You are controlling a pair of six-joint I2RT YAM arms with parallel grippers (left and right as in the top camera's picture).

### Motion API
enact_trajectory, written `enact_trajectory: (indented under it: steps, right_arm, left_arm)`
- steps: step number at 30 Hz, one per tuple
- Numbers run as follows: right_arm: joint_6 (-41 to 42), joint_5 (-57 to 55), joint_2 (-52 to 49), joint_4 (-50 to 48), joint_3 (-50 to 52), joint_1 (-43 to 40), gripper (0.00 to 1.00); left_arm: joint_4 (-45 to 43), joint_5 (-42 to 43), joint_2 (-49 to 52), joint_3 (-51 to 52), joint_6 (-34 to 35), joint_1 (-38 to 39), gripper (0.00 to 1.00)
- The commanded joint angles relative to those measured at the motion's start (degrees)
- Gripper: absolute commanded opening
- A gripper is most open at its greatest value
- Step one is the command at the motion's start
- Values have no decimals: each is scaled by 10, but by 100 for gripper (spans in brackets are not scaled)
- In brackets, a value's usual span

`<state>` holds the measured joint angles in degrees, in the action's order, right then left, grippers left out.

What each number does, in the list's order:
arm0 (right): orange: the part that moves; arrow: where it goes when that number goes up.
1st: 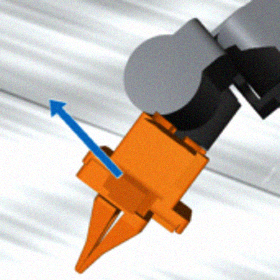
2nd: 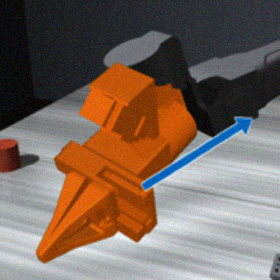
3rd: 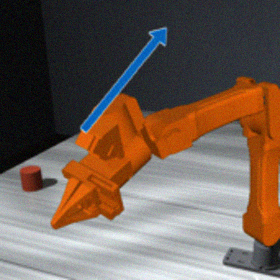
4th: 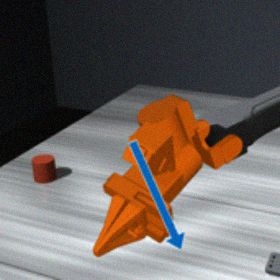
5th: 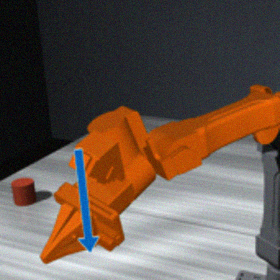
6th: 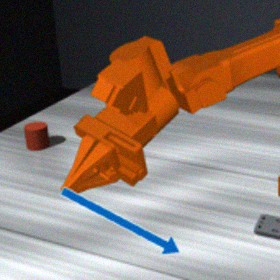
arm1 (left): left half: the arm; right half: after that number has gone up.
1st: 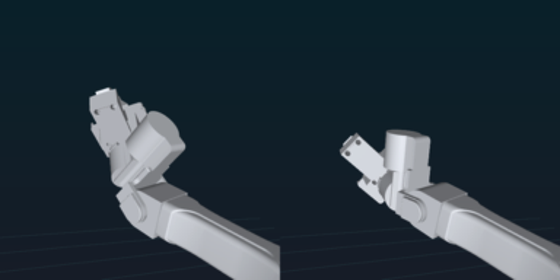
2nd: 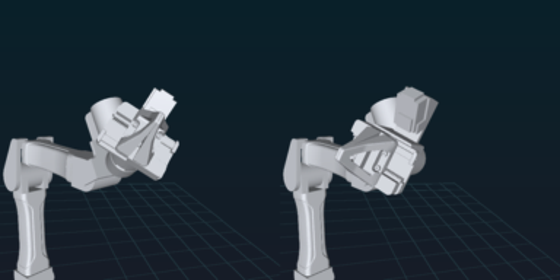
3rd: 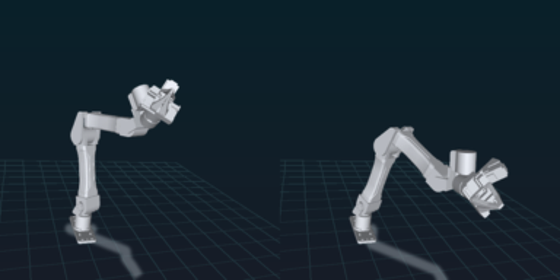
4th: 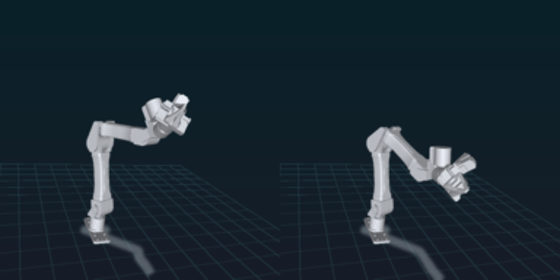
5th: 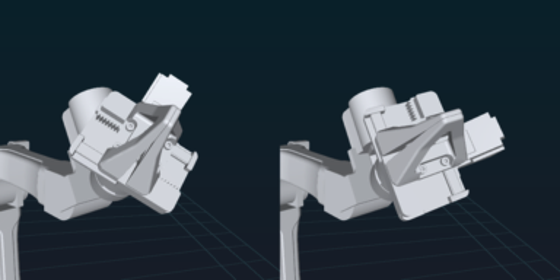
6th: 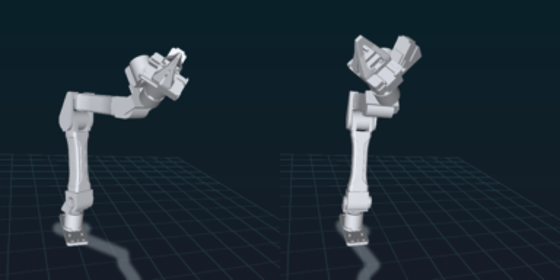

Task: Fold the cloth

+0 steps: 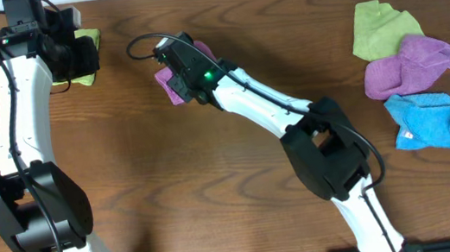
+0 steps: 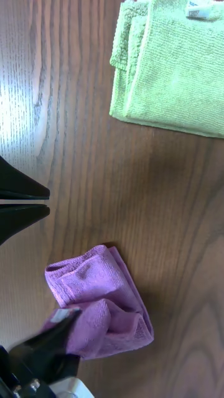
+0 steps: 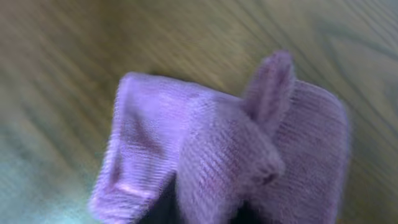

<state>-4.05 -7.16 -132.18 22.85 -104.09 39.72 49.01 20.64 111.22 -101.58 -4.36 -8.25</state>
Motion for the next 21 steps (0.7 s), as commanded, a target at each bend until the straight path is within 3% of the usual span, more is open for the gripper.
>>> enact_trajectory:
  steps: [1,5,12,17,20,21]
  right_arm:
    - [13,83,-12,-2,-9,17,35]
    - [34,155,-12,-2,-9,25,40]
    - [43,114,7,0,-9,4,44]
    - [42,75,71,15,-9,-31,68]
    - [30,72,124,38,-9,-50,77]
    - [26,72,145,50,-9,-56,79]
  left_arm:
    - [0,4,5,2,-9,-5,6]
    - [0,-5,5,2,-19,-7,6]
    - [-2,-7,5,2,-19,-42,6]
    - [-2,31,5,6,-25,-57,6]
    - [-8,80,8,25,-46,-52,9]
    - [-12,99,10,34,-47,-49,14]
